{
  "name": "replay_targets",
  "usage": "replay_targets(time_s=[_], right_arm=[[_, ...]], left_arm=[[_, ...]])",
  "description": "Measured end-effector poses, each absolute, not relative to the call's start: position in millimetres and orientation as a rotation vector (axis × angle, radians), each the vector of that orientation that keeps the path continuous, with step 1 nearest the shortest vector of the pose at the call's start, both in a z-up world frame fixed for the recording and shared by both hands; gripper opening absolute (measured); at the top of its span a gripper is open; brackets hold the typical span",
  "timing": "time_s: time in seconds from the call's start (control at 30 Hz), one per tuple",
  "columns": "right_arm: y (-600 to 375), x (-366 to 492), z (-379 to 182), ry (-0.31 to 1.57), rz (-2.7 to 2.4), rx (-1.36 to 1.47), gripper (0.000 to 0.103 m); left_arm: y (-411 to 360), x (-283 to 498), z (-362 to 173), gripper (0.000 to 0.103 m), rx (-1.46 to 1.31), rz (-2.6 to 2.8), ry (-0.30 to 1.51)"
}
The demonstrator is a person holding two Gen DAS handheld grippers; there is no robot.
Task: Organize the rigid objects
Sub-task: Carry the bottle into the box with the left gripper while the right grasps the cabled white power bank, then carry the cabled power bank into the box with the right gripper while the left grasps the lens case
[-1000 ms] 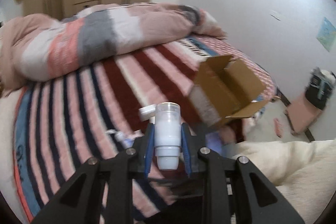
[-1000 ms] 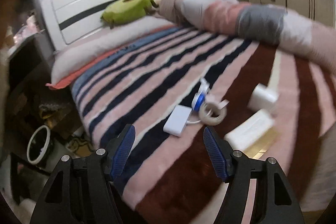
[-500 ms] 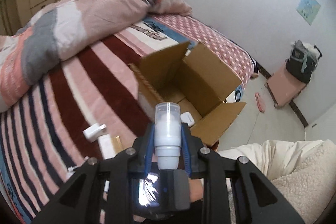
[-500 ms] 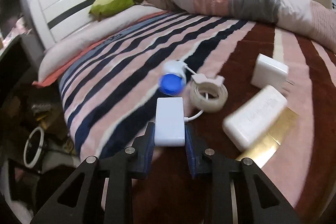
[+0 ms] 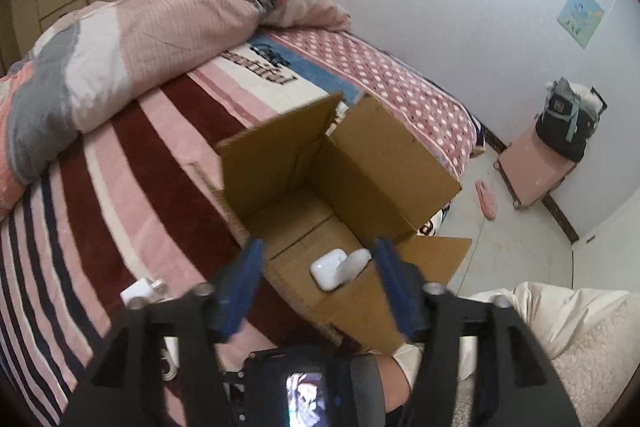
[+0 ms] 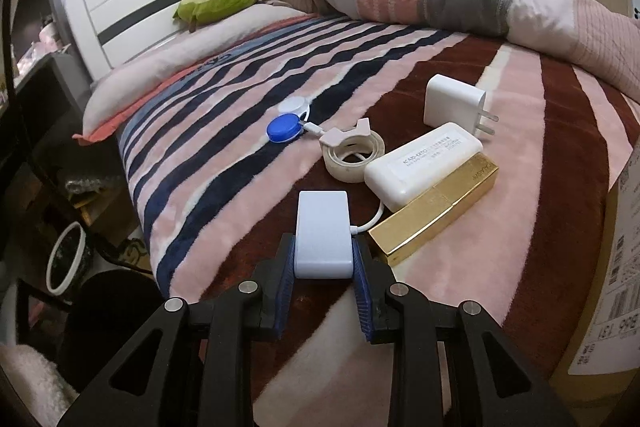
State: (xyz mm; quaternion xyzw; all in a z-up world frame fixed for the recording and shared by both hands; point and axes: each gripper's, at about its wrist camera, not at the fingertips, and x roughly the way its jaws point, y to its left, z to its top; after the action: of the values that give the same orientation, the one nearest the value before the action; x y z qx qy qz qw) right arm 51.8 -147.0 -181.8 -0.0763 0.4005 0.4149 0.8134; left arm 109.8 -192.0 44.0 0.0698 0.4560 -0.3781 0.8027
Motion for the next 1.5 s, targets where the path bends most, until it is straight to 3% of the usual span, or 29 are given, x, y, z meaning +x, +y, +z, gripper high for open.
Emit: replay_targets(time_s=[0.1,0.43,0.63,0.87,0.9,0.97,1.03,1.13,1.23,1.27,1.33,1.5], right_arm=[[-146.3,52.5,-180.4,0.857,0.888,-0.151,0.023],[-141.2,43.3,-131.3,0.759,0.923,-0.169,0.023],[-136.4,48.0,-149.4,0.848,0.847,-0.268,0.024],[-131.5,61.6,-186.2,0.928,0.809,-0.198,0.040],[-129.0,62.4,-186.1,0.925,0.799,-0.200,0.039],[-124.0,64.3,-184.7,0.905,0.765,-0.223,0.026],[-120.1,63.3,-179.2,0.872,0.761,-0.256,0.025],[-125.4,59.3,-159.3,0.838,0.770,-0.262,0.025],[-140.6,51.1,-122.1,0.778,0.776,-0.237,0.025],[-146.3,46.7,-107.7,0.750,0.780,-0.228,0.025],[-159.6,35.9,-72.2,0.669,0.783,-0.212,0.025],[-207.1,16.2,3.1,0.477,0.679,-0.199,0.025]], left_arm=[[-158.7,100.4,57.9,0.081,0.139,-0.756,0.911],[-11.9,72.8,52.2,0.082,0.018,-0.443,0.794],[45.6,70.2,-22.2,0.083,-0.045,-0.329,0.885],[62.8,77.1,-115.4,0.083,-0.113,-0.303,0.995],[61.6,78.2,-125.7,0.083,-0.109,-0.299,1.007],[64.6,79.5,-135.6,0.083,-0.114,-0.303,1.010],[61.8,83.4,-143.2,0.083,-0.123,-0.307,1.009],[59.4,93.9,-148.6,0.073,-0.128,-0.310,1.016],[53.5,101.9,-154.9,0.052,-0.120,-0.318,1.038],[52.5,106.0,-155.8,0.039,-0.122,-0.312,1.042],[51.9,110.3,-159.6,0.028,-0.135,-0.289,1.049],[50.3,110.4,-159.3,0.028,-0.150,-0.282,1.044]])
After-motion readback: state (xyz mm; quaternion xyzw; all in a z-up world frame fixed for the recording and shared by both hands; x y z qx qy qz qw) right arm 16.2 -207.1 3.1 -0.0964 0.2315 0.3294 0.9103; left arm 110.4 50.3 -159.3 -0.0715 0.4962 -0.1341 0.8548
